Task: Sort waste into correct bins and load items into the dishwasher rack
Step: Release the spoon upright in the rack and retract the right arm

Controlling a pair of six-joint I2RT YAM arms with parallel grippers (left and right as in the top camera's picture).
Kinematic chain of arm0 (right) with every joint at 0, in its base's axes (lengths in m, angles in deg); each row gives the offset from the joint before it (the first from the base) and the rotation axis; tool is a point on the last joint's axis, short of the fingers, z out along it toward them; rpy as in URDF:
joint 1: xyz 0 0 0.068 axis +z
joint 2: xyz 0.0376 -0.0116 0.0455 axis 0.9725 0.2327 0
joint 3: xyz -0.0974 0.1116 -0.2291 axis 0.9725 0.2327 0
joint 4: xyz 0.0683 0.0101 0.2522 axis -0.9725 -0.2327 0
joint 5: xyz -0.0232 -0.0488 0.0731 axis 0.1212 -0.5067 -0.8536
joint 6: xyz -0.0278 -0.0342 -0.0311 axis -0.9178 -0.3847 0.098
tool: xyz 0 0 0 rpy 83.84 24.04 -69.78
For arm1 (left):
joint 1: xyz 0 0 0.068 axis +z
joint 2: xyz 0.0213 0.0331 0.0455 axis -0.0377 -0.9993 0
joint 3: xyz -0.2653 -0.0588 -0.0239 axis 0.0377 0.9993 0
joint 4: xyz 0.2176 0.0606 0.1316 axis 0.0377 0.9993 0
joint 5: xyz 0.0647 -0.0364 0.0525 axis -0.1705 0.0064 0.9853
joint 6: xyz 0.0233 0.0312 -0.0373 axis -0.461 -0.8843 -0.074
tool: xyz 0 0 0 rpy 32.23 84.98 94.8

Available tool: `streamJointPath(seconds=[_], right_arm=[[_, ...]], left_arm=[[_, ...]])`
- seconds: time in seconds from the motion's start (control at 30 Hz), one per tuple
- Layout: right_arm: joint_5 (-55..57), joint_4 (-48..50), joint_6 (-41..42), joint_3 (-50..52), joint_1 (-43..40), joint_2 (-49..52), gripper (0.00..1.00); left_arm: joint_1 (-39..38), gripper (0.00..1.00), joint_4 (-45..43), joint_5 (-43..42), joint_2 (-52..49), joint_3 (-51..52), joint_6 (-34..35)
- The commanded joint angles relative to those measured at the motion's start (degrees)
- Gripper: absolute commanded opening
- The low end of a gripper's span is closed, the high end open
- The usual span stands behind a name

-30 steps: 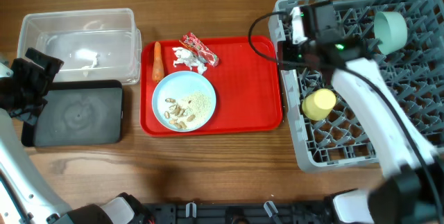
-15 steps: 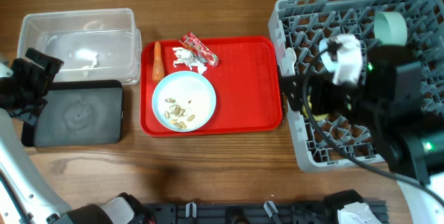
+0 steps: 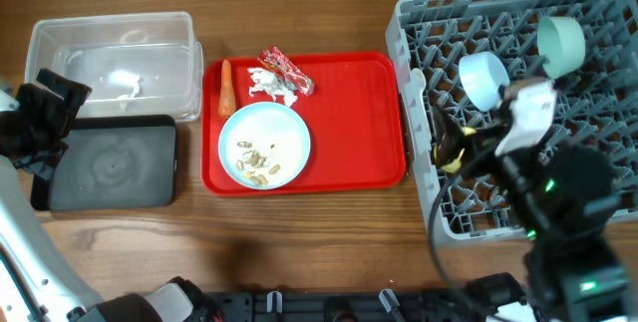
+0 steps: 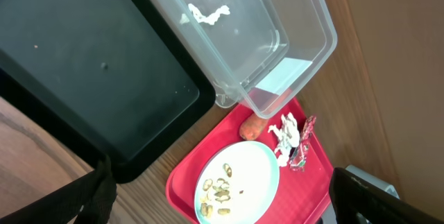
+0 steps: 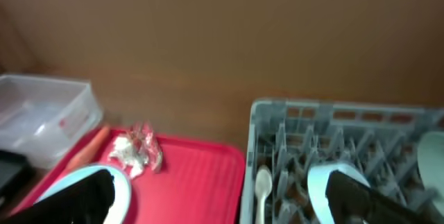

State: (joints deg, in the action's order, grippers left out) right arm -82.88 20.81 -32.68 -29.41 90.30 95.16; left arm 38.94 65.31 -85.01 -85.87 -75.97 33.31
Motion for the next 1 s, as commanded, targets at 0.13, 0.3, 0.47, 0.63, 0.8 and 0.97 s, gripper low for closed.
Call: streamJointPath(seconds=[0.13, 0.3, 0.47, 0.63, 0.8, 0.97], right_arm=[[1.16, 12.74, -2.01, 24.92, -0.26, -18.05, 1.00], [1.14, 13.49, -1.99, 35.19, -0.26, -30.67, 1.00], [0.90, 22.32, -1.97, 42.95, -0.26, -34.14, 1.00], [0.94, 22.71, -2.08, 43.78, -0.26, -34.80, 1.00], [0.94, 22.80, -2.05, 43.78, -0.26, -34.53, 1.00], [0.94, 22.80, -2.03, 43.78, -0.26, -34.53, 1.00]], left_arm=[[0.26, 1.00, -0.07, 0.46, 0.31, 0.02, 0.13], [0.26, 1.00, -0.07, 0.46, 0.31, 0.04, 0.13], [0.26, 1.00, -0.07, 0.46, 0.31, 0.04, 0.13], [0.26, 1.00, -0.04, 0.46, 0.31, 0.02, 0.13], [0.26, 1.00, -0.07, 0.46, 0.31, 0.02, 0.13], [0.26, 1.00, -0.07, 0.46, 0.31, 0.02, 0.13]])
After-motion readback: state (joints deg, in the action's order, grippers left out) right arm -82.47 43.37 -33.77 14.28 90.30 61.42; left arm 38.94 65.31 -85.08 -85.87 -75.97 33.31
